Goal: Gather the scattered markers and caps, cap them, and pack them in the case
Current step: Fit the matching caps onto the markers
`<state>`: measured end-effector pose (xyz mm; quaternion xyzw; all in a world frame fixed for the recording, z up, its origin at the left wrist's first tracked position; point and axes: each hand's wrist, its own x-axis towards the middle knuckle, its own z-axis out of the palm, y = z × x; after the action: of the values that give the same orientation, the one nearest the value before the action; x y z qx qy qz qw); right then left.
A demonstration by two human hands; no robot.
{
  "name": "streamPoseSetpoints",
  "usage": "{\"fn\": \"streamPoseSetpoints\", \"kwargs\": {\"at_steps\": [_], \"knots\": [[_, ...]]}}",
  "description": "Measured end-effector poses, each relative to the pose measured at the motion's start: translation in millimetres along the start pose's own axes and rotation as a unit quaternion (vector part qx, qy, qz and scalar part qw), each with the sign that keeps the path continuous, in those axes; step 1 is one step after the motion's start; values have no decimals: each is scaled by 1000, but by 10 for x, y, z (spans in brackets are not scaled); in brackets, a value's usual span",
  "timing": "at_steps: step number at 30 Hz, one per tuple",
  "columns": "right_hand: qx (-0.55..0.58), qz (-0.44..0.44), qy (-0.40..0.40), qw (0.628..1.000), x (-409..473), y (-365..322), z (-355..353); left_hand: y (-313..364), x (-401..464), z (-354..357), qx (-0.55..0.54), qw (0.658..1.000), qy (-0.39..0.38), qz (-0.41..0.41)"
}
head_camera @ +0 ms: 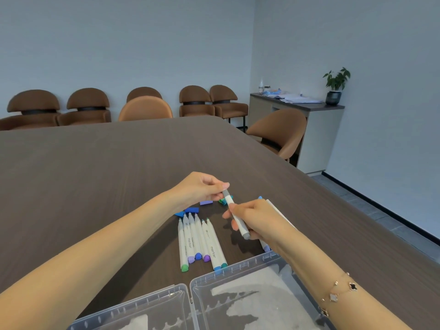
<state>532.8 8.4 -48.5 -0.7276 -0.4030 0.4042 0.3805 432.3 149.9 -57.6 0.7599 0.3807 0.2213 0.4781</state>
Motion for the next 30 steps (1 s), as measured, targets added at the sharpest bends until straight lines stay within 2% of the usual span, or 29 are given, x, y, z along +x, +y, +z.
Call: {"fn": "streamPoseSetpoints", "kwargs": {"at_steps": [2, 5, 8, 10, 12, 15, 19, 23, 30], "knots": [[-24, 8, 2, 1000, 48, 11, 2, -29, 9, -1, 36, 999, -7, 0], [-163, -14, 42, 986, 117, 113, 34, -74, 28, -84, 177, 984, -24, 30], [-282, -54, 90, 954, 109, 202, 85, -104, 40, -258, 242, 968, 51, 42], [-285, -91, 115, 947, 67, 194, 111, -132, 52, -357, 244, 966, 76, 40], [-280, -136, 118, 943, 37, 173, 159, -167, 58, -401, 261, 963, 65, 29], [-271, -171, 65, 945, 16, 192, 294, -228, 94, -376, 285, 957, 53, 17], [-254, -145, 20, 956, 17, 229, 315, -284, 188, -288, 289, 956, 49, 14], [-265, -139, 11, 954, 48, 229, 259, -293, 243, -201, 296, 955, 3, 18], [-348, -169, 36, 921, 7, 223, 300, -211, 228, -75, 297, 952, -41, 55]]}}
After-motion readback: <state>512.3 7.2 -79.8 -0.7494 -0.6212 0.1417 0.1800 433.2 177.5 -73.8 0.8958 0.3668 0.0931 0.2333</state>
